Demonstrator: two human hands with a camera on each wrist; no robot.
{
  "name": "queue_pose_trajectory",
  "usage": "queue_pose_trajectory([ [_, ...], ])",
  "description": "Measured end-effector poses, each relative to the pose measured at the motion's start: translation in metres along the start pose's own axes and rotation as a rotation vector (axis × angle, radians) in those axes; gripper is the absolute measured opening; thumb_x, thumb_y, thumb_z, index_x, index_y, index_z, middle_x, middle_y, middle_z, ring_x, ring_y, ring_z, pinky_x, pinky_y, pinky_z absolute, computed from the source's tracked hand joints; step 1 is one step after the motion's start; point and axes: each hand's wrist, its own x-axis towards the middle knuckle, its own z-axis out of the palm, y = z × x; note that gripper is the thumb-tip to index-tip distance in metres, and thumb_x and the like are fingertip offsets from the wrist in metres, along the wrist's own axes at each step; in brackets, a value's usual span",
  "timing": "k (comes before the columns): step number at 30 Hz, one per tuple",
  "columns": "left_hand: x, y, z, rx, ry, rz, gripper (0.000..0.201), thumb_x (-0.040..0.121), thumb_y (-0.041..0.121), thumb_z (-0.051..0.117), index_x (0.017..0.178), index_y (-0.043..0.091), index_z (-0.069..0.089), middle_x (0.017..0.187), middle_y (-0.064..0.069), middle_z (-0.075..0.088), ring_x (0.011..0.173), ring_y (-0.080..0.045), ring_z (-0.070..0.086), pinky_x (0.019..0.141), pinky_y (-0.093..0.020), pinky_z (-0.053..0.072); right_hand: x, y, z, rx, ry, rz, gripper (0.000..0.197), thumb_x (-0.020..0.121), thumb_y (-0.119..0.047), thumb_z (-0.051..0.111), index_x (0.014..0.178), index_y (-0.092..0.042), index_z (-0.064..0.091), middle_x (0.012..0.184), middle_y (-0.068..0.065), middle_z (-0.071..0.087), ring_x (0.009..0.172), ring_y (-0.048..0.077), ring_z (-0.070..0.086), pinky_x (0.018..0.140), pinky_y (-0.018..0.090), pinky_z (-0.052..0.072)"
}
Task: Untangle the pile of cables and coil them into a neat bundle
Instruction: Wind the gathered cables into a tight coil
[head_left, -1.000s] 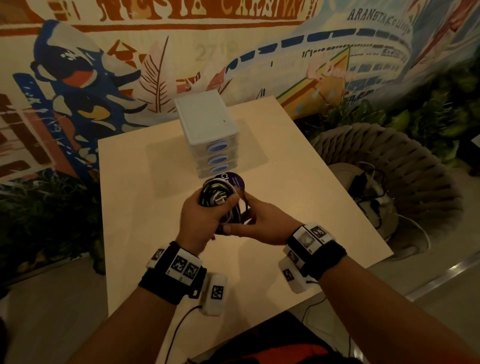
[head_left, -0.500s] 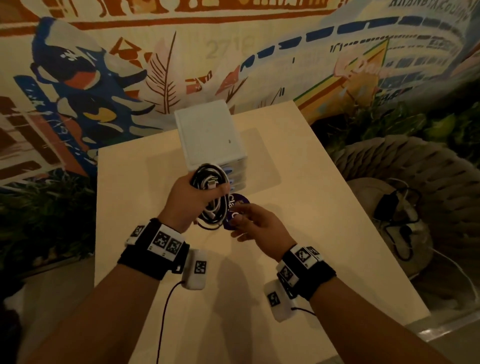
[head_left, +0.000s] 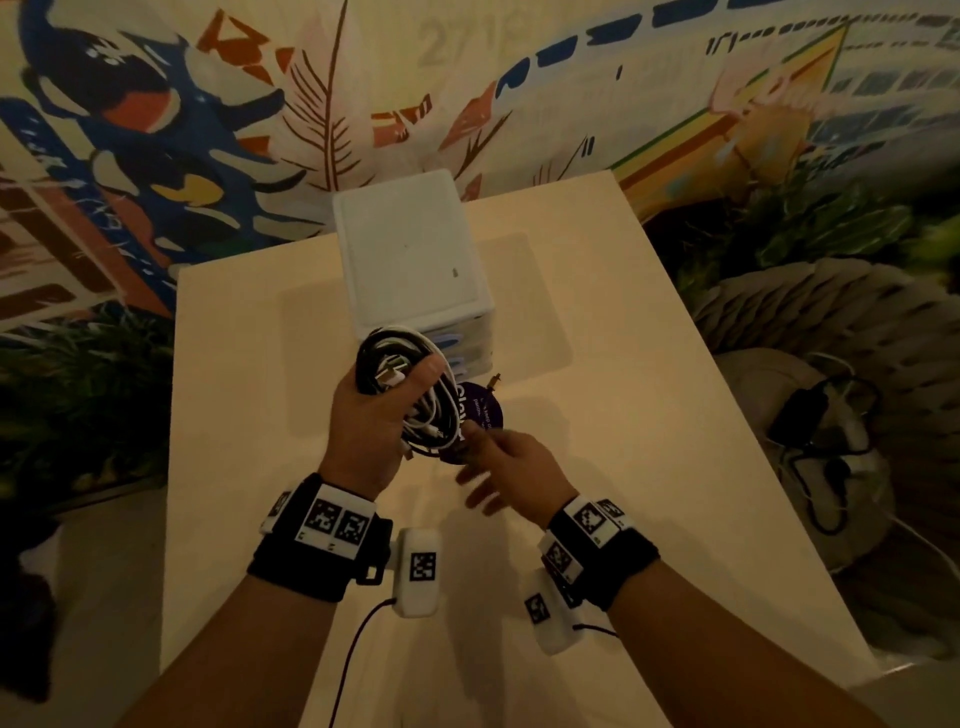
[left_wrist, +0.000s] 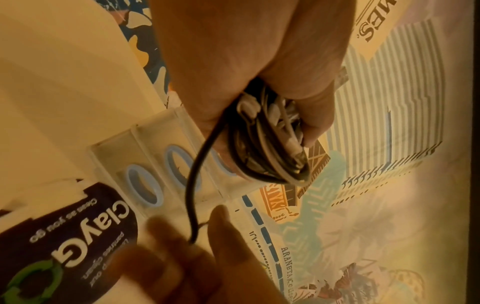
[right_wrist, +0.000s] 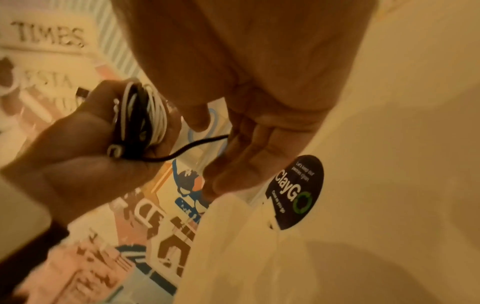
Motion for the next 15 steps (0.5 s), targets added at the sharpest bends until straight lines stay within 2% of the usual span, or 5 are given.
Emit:
queue_pose_trajectory([
  [4,-0.006,-0.010,0.004,0.050,0.020,-0.084,0.040,0.070,0.024,0.084,0.105,0.007,0.073,0.096,-0.014,0.077,0.091,-0.035,0.074,0.077,-0.050,0.061,0.006,-0.006,-0.005,0.030,0.108,-0.253,0.028,0.107,-0.029,0.048,0.102,-0.008,0.065,0.072,-0.001,0.070,0.064,0.009,0.067,0.061,0.031,0.055],
  [6,-0.007,-0.013,0.004,0.109,0.037,-0.084,0.038,0.076,0.020,0.084,0.110,0.006,0.073,0.098,-0.014,0.077,0.093,-0.034,0.075,0.076,-0.049,0.062,0.003,-0.011,-0.007,-0.144,0.146,-0.369,0.026,0.108,-0.026,0.046,0.098,-0.012,0.066,0.065,-0.008,0.063,0.058,0.001,0.060,0.060,0.018,0.047],
  [9,-0.006,-0.012,-0.001,0.160,-0.064,-0.095,0.040,0.075,0.019,0.087,0.112,0.013,0.074,0.106,-0.010,0.077,0.100,-0.029,0.074,0.085,-0.049,0.061,-0.001,-0.018,-0.011,-0.301,0.095,-0.365,0.024,0.108,-0.027,0.042,0.099,-0.027,0.065,0.067,-0.014,0.059,0.059,-0.002,0.055,0.062,0.020,0.042],
  [13,-0.008,-0.005,-0.004,0.233,-0.302,-0.087,0.048,0.075,0.017,0.086,0.120,0.011,0.068,0.113,-0.006,0.076,0.110,-0.023,0.071,0.088,-0.037,0.058,-0.003,-0.033,-0.015,-0.445,-0.028,-0.362,0.026,0.104,-0.025,0.045,0.113,-0.025,0.070,0.090,-0.007,0.072,0.083,0.011,0.065,0.078,0.032,0.053],
  [15,-0.008,0.001,-0.003,0.291,-0.297,-0.019,0.043,0.074,0.019,0.086,0.113,0.009,0.070,0.107,-0.006,0.078,0.105,-0.023,0.073,0.086,-0.035,0.058,-0.002,-0.040,-0.018,-0.405,-0.062,-0.340,0.026,0.103,-0.022,0.047,0.098,-0.026,0.072,0.087,0.000,0.073,0.080,0.017,0.066,0.077,0.036,0.053],
])
